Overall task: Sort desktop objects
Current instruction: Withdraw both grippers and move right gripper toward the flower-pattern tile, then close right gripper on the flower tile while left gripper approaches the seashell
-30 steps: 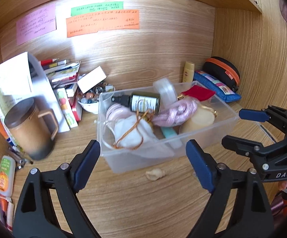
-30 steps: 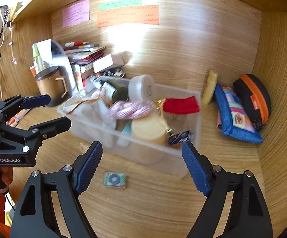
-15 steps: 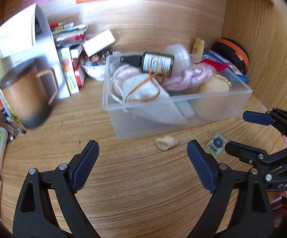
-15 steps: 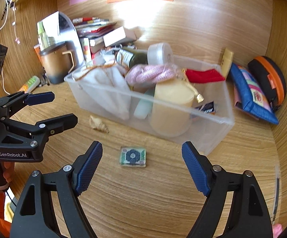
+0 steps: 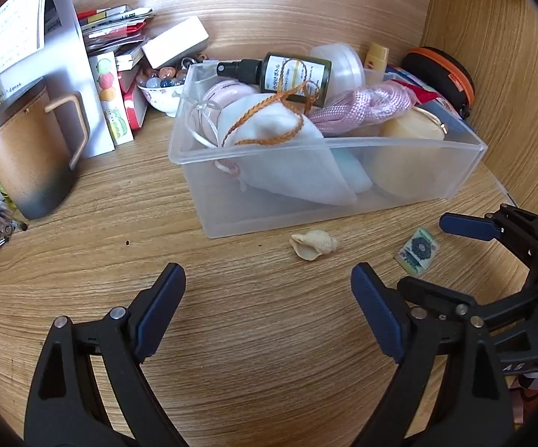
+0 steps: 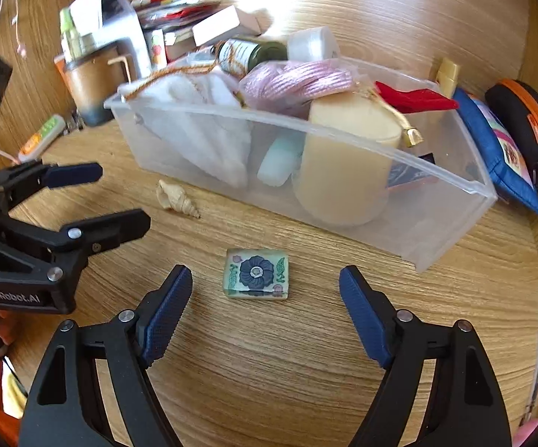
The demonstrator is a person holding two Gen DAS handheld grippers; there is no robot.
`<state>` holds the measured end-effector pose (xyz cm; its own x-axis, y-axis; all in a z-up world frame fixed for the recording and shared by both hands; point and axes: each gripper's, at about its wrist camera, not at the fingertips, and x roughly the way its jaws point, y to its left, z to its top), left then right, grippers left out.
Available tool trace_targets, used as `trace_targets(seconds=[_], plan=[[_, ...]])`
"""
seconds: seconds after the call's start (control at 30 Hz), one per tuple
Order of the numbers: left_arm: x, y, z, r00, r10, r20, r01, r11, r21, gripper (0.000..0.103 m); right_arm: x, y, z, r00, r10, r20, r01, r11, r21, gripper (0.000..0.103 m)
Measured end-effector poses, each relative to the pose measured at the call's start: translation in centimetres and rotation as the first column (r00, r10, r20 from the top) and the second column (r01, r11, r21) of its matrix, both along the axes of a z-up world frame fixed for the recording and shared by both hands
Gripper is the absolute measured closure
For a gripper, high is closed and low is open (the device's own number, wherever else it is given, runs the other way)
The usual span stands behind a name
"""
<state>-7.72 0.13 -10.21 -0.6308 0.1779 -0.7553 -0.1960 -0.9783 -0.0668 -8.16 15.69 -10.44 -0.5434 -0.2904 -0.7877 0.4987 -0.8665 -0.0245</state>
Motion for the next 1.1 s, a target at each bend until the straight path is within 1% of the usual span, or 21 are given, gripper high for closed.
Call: trace_targets(seconds=[0.03, 0.1, 0.2, 0.27, 0.37, 0.5, 0.53, 0.6, 0.7, 0.77, 0.93, 1.1], plan=[[0.0, 0.0, 0.0, 1.0, 0.002, 0.002, -0.002, 1.0, -0.003, 0.012, 0.0, -0.1, -0.2, 1.0, 0.006, 0.01, -0.006, 1.0, 0.003, 0.032], [-0.1, 0.0, -0.1, 1.0, 0.002, 0.004, -0.002, 1.0, -0.004, 0.012, -0.1, 0.0, -0.2, 1.0, 0.018, 0.022, -0.018, 1.0, -0.019, 0.038], [-0.3, 0.2, -0.2, 1.0, 0.003, 0.014, -0.003, 1.0, -0.015, 0.012, -0.1, 0.0, -0.2, 0.999, 0.021, 0.025, -0.021, 1.0, -0.018, 0.039], [-0.4, 0.4, -0.4, 1.0, 0.0, 0.02, 0.001, 1.0, -0.028, 0.012, -0.2, 0.0, -0.2, 1.0, 0.024, 0.02, -0.024, 1.0, -0.01, 0.043], [-0.7, 1.0, -0.6, 1.0, -0.005, 0.031, 0.006, 0.998, -0.056, 0.012, -0.2, 0.1, -0.1, 0.999, 0.035, 0.017, -0.035, 0.999, -0.012, 0.05], [-1.2, 1.9, -1.1, 0.998, -0.013, 0.067, 0.019, 0.996, -0.084, 0.012, -0.1, 0.7, 0.0, 0.999, 0.041, 0.013, -0.041, 0.999, -0.02, 0.063], [-1.3, 2.2, -1.1, 0.998, -0.014, 0.068, 0.021, 0.996, -0.09, 0.012, 0.0, 0.9, 0.0, 0.999, 0.04, 0.011, -0.04, 0.999, -0.021, 0.067], [-1.4, 2.5, -1.1, 0.997, -0.018, 0.069, 0.024, 0.996, -0.086, 0.011, 0.1, 1.2, 0.1, 0.999, 0.045, 0.01, -0.044, 0.999, -0.026, 0.071], [-1.7, 2.9, -1.1, 0.998, -0.005, 0.067, 0.011, 0.995, -0.098, 0.009, 0.1, 1.7, 0.2, 0.998, 0.055, 0.012, -0.054, 0.998, -0.041, 0.071], [-1.8, 3.1, -1.0, 0.998, 0.004, 0.067, 0.003, 0.995, -0.098, 0.009, 0.2, 2.0, 0.1, 0.998, 0.062, 0.013, -0.061, 0.997, -0.048, 0.071], [-2.1, 3.7, -0.8, 0.998, 0.044, 0.044, -0.038, 0.991, -0.126, 0.009, 0.1, 2.7, 0.1, 0.997, 0.08, 0.019, -0.078, 0.994, -0.071, 0.071], [-2.6, 4.3, -0.7, 0.997, 0.057, 0.049, -0.051, 0.992, -0.116, 0.009, 0.0, 3.1, 0.2, 0.995, 0.094, 0.027, -0.091, 0.991, -0.094, 0.071]])
